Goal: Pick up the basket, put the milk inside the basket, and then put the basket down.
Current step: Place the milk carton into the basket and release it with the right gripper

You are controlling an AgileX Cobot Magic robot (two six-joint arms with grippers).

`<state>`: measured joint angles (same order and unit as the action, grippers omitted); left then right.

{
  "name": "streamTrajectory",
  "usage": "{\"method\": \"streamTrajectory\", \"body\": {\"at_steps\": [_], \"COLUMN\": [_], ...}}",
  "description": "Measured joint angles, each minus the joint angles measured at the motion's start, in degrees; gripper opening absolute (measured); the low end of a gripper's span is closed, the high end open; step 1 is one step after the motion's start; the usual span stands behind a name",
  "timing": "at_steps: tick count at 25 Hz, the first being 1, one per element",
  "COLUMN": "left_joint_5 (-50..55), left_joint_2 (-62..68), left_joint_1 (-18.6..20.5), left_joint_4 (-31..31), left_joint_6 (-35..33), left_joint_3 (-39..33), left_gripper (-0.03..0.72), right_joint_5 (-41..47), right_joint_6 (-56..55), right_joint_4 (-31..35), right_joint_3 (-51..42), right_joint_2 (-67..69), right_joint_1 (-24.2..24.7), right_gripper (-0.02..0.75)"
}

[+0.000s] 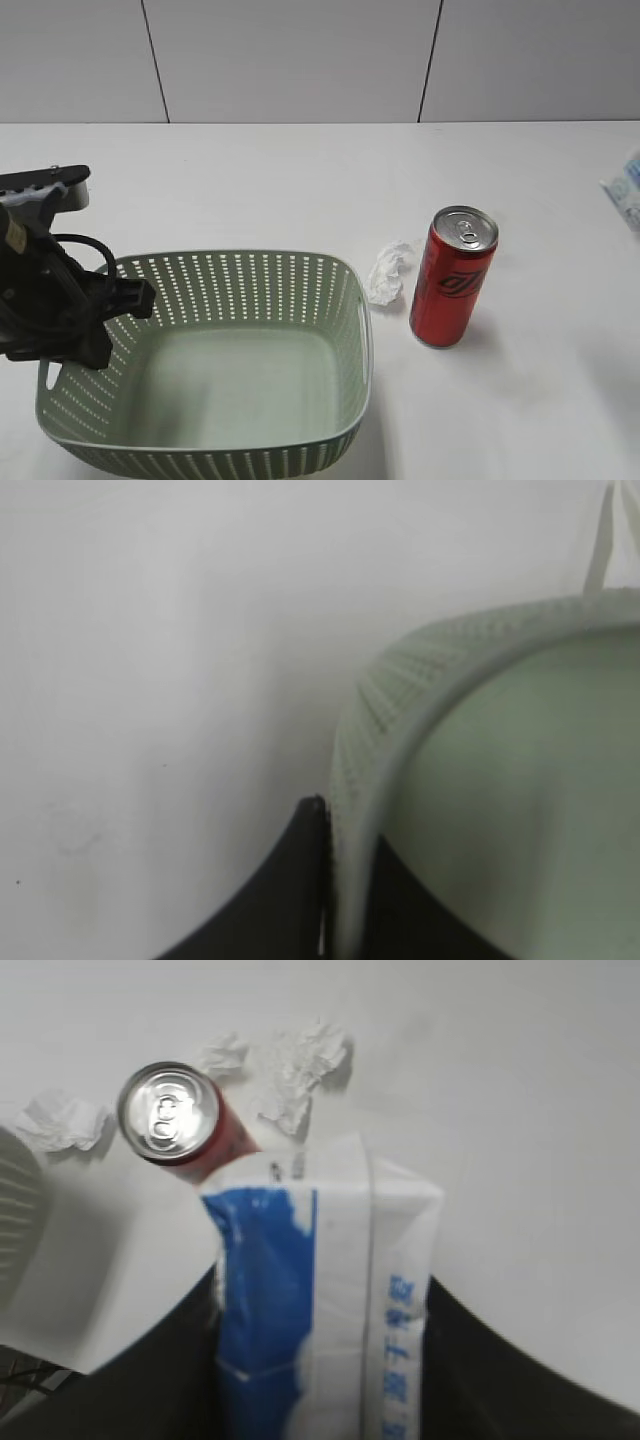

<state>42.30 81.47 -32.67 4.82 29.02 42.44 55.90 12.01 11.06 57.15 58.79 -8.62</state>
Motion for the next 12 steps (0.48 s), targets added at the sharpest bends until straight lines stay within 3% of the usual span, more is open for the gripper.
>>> {"method": "streamTrajectory", "body": {"at_steps": [3,12], "left_joint_5": [0.0,0.0], "left_joint_2": [0.0,1.0], "left_joint_1": [0.0,0.0], "left_joint_4": [0.0,0.2], "left_joint_6": [0.0,0.0], "left_joint_3": [0.0,0.0], "left_gripper": [0.006,0.006], "right_joint_5": [0.2,-2.1], "right_joint_6": [-2.0,-10.2], "right_joint_4": [0.2,-1.2], "right_joint_3": [0.0,5.7], "right_joint_2": [-0.4,6.0], "right_joint_1": [-5.0,-28.7], "right_gripper": [0.319,0.319]}}
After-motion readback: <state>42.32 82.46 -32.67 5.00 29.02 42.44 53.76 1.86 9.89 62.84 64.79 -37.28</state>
